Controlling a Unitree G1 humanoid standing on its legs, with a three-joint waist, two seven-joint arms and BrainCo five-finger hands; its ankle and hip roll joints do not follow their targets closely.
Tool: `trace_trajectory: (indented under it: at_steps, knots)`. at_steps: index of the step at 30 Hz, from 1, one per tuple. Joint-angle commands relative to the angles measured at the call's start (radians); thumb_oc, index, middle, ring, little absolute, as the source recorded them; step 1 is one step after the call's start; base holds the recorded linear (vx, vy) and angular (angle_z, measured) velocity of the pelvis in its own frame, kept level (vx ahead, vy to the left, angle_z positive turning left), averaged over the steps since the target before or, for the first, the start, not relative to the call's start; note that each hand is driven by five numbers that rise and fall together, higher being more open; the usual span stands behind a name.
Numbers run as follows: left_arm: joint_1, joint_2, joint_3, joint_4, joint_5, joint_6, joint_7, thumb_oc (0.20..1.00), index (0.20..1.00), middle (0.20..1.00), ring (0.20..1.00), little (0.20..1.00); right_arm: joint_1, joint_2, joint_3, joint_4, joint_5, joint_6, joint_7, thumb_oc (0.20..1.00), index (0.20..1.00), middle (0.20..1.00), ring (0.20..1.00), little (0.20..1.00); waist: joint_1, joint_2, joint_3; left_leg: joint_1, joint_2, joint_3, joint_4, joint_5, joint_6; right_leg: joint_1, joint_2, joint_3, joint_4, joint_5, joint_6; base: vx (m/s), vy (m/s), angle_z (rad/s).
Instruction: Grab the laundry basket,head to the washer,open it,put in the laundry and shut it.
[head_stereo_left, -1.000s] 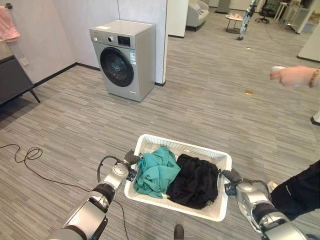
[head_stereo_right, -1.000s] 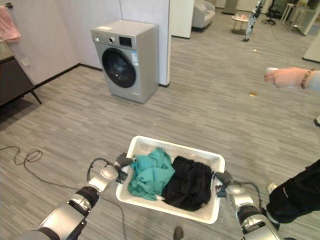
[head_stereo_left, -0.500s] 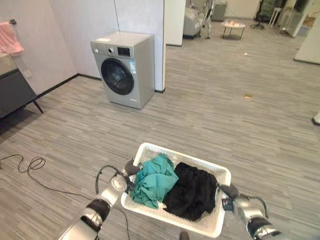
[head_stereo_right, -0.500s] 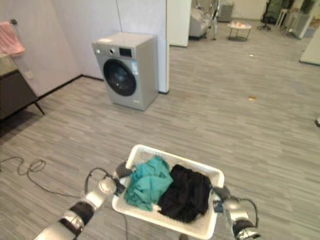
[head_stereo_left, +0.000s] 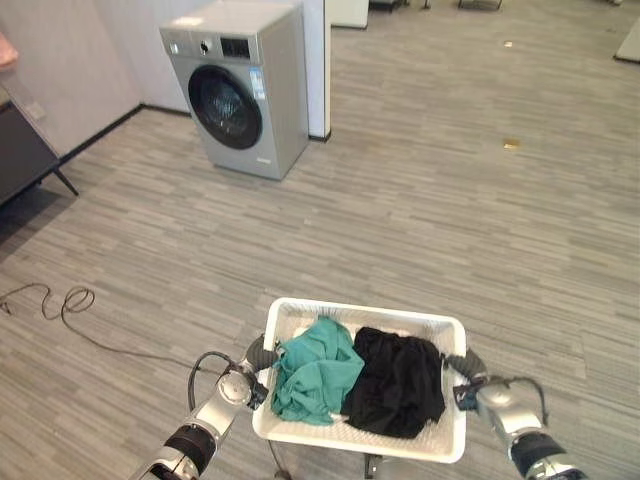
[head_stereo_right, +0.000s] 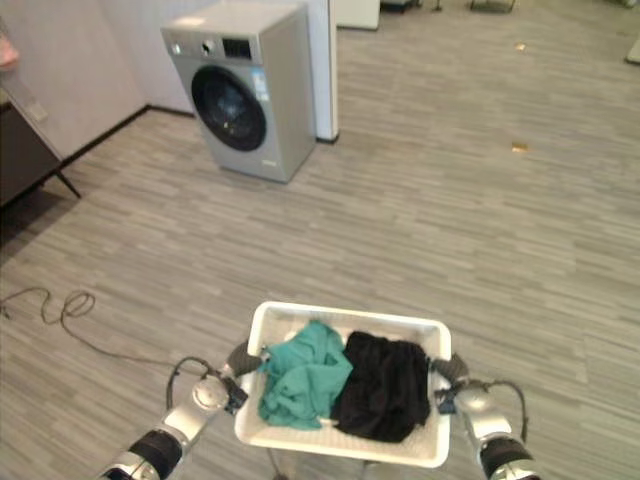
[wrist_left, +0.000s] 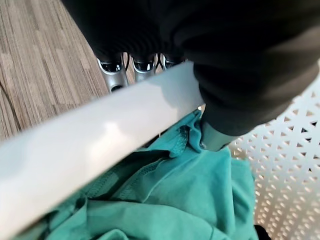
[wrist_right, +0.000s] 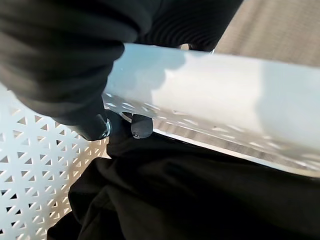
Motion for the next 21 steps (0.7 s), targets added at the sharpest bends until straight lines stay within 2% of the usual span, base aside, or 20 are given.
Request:
trace_trajectory:
  at_steps: [1, 2, 3, 4, 5, 6, 8, 10, 12, 13, 14, 15, 16, 17, 18, 19, 20, 21]
  knots:
    - [-0.073, 0.044, 0.019, -0.059, 0.000, -0.051, 0.013, 0.200, 0.200, 0.200, 0.200, 0.200, -0.084, -0.037, -0.022, -0.115, 0.001, -0.070, 0.047, 0.200, 0.200, 0.200, 0.200, 0.200, 0.010, -0.031, -0.008, -0.136, -0.038, 0.039, 0.191, -0.140, 0.064, 0.036, -0.189, -0.039, 0.121, -0.120, 0.135, 0.08, 0.322, 0.07]
    - [-0.073, 0.053, 0.025, -0.066, 0.002, -0.045, 0.013, 0.200, 0.200, 0.200, 0.200, 0.200, -0.098, -0.050, -0.023, -0.117, 0.007, -0.069, 0.051, 0.200, 0.200, 0.200, 0.200, 0.200, 0.013, -0.025, -0.002, -0.117, -0.055, 0.018, 0.186, -0.151, 0.081, 0.019, -0.188, -0.010, 0.218, -0.137, 0.119, 0.11, 0.305, 0.11]
    - [-0.073, 0.059, 0.032, -0.078, 0.001, -0.043, 0.015, 0.200, 0.200, 0.200, 0.200, 0.200, -0.112, -0.058, -0.020, -0.115, 0.012, -0.068, 0.052, 0.200, 0.200, 0.200, 0.200, 0.200, 0.008, -0.022, 0.006, -0.107, -0.062, 0.002, 0.181, -0.150, 0.095, -0.017, -0.164, 0.022, 0.295, -0.138, 0.105, 0.17, 0.375, 0.22]
    - [-0.066, 0.072, 0.058, -0.096, -0.005, -0.041, 0.022, 0.200, 0.200, 0.200, 0.200, 0.200, -0.146, -0.067, -0.007, -0.119, 0.014, -0.072, 0.053, 0.200, 0.200, 0.200, 0.200, 0.200, 0.004, -0.013, 0.016, -0.084, -0.067, -0.008, 0.161, -0.144, 0.109, -0.084, -0.089, 0.041, 0.374, -0.170, 0.084, 0.12, 0.214, 0.27]
    - [-0.065, 0.072, 0.060, -0.098, -0.005, -0.040, 0.021, 0.200, 0.200, 0.200, 0.200, 0.200, -0.148, -0.068, -0.005, -0.118, 0.014, -0.072, 0.053, 0.200, 0.200, 0.200, 0.200, 0.200, 0.005, -0.012, 0.018, -0.080, -0.066, -0.005, 0.160, -0.147, 0.108, -0.087, -0.088, 0.044, 0.384, -0.178, 0.083, 0.16, 0.196, 0.13]
    - [-0.065, 0.078, 0.072, -0.109, -0.008, -0.040, 0.023, 0.200, 0.200, 0.200, 0.200, 0.200, -0.166, -0.073, 0.002, -0.128, 0.020, -0.075, 0.053, 0.200, 0.200, 0.200, 0.200, 0.200, 0.001, -0.010, 0.023, -0.053, -0.071, -0.007, 0.142, -0.153, 0.111, -0.121, -0.038, 0.028, 0.400, -0.196, 0.075, 0.14, 0.075, -0.09]
    - [-0.063, 0.086, 0.094, -0.121, -0.023, -0.038, 0.026, 0.200, 0.200, 0.200, 0.200, 0.200, -0.188, -0.077, 0.009, -0.141, 0.027, -0.083, 0.051, 0.200, 0.200, 0.200, 0.200, 0.200, -0.003, -0.019, 0.029, -0.007, -0.092, -0.009, 0.124, -0.160, 0.110, -0.173, 0.015, -0.045, 0.362, -0.191, 0.073, 0.26, 0.072, -0.29]
    - [-0.044, 0.085, 0.130, -0.145, -0.042, -0.037, 0.024, 0.200, 0.200, 0.200, 0.200, 0.200, -0.185, -0.069, 0.019, -0.163, 0.033, -0.088, 0.051, 0.200, 0.200, 0.200, 0.200, 0.200, -0.013, -0.026, 0.015, 0.061, -0.101, -0.025, 0.104, -0.184, 0.098, -0.174, 0.047, -0.137, 0.238, -0.177, 0.060, 0.40, -0.021, -0.30]
    - [-0.042, 0.081, 0.137, -0.139, -0.049, -0.039, 0.027, 0.200, 0.200, 0.200, 0.200, 0.200, -0.178, -0.066, 0.021, -0.173, 0.033, -0.086, 0.053, 0.200, 0.200, 0.200, 0.200, 0.200, -0.023, -0.022, 0.012, 0.078, -0.097, -0.039, 0.111, -0.186, 0.089, -0.181, 0.057, -0.136, 0.212, -0.165, 0.060, 0.30, -0.054, -0.04]
    - [-0.045, 0.075, 0.141, -0.131, -0.053, -0.041, 0.034, 0.200, 0.200, 0.200, 0.200, 0.200, -0.166, -0.066, 0.022, -0.191, 0.034, -0.085, 0.057, 0.200, 0.200, 0.200, 0.200, 0.200, -0.035, -0.020, 0.010, 0.093, -0.093, -0.051, 0.121, -0.188, 0.081, -0.194, 0.069, -0.108, 0.207, -0.158, 0.062, 0.51, -0.131, 0.33]
    - [-0.049, 0.056, 0.134, -0.117, -0.047, -0.043, 0.035, 0.200, 0.200, 0.200, 0.200, 0.200, -0.121, -0.074, 0.012, -0.234, 0.031, -0.088, 0.062, 0.200, 0.200, 0.200, 0.200, 0.200, -0.051, -0.021, -0.004, 0.119, -0.092, -0.078, 0.148, -0.191, 0.061, -0.157, 0.103, -0.047, 0.199, -0.152, 0.045, 0.38, -0.110, 0.63]
    - [-0.049, 0.057, 0.133, -0.117, -0.047, -0.043, 0.035, 0.200, 0.200, 0.200, 0.200, 0.200, -0.120, -0.074, 0.011, -0.235, 0.031, -0.088, 0.062, 0.200, 0.200, 0.200, 0.200, 0.200, -0.052, -0.025, -0.005, 0.117, -0.096, -0.079, 0.147, -0.186, 0.061, -0.158, 0.099, -0.047, 0.196, -0.149, 0.046, 0.38, -0.134, 0.99]
    - [-0.047, 0.046, 0.127, -0.110, -0.044, -0.047, 0.036, 0.200, 0.200, 0.200, 0.200, 0.200, -0.101, -0.074, 0.006, -0.241, 0.038, -0.093, 0.065, 0.200, 0.200, 0.200, 0.200, 0.200, -0.056, -0.023, -0.018, 0.117, -0.090, -0.086, 0.171, -0.164, 0.040, -0.137, 0.108, -0.044, 0.197, -0.152, 0.032, 0.32, -0.209, 1.23]
    - [-0.046, 0.030, 0.118, -0.100, -0.048, -0.050, 0.036, 0.200, 0.200, 0.200, 0.200, 0.200, -0.078, -0.079, -0.002, -0.248, 0.041, -0.095, 0.063, 0.200, 0.200, 0.200, 0.200, 0.200, -0.061, -0.022, -0.023, 0.041, -0.034, -0.048, 0.377, -0.040, -0.042, -0.066, 0.115, -0.064, 0.193, -0.172, 0.003, 0.32, -0.209, 1.24]
    - [-0.047, 0.031, 0.117, -0.100, -0.048, -0.050, 0.036, 0.200, 0.200, 0.200, 0.200, 0.200, -0.078, -0.079, -0.003, -0.248, 0.041, -0.095, 0.063, 0.200, 0.200, 0.200, 0.200, 0.200, -0.064, -0.025, -0.025, 0.034, -0.038, -0.051, 0.379, -0.036, -0.042, -0.069, 0.111, -0.065, 0.190, -0.168, 0.003, 0.35, -0.409, 1.20]
    - [-0.042, 0.024, 0.117, -0.112, -0.061, -0.047, 0.038, 0.200, 0.200, 0.200, 0.200, 0.200, -0.082, -0.089, -0.001, -0.275, 0.061, -0.106, 0.048, 0.200, 0.200, 0.200, 0.200, 0.200, -0.044, -0.048, 0.002, -0.112, 0.029, 0.002, 0.691, 0.098, -0.057, 0.003, 0.129, -0.070, 0.173, -0.202, -0.051, 0.13, -0.255, 0.73]
    - [-0.042, 0.024, 0.117, -0.112, -0.061, -0.047, 0.038, 0.200, 0.200, 0.200, 0.200, 0.200, -0.082, -0.089, -0.001, -0.274, 0.061, -0.106, 0.048, 0.200, 0.200, 0.200, 0.200, 0.200, -0.044, -0.045, 0.003, -0.117, 0.033, 0.000, 0.700, 0.094, -0.058, 0.002, 0.132, -0.071, 0.173, -0.201, -0.052, 0.19, -0.313, 0.52]
    - [-0.044, 0.019, 0.114, -0.108, -0.069, -0.048, 0.043, 0.200, 0.200, 0.200, 0.200, 0.200, -0.086, -0.086, 0.005, -0.269, 0.061, -0.106, 0.043, 0.200, 0.200, 0.200, 0.200, 0.200, -0.039, -0.048, 0.008, -0.139, 0.054, 0.025, 0.734, 0.091, -0.044, 0.018, 0.137, -0.073, 0.170, -0.219, -0.062, 0.10, -0.119, -0.03]
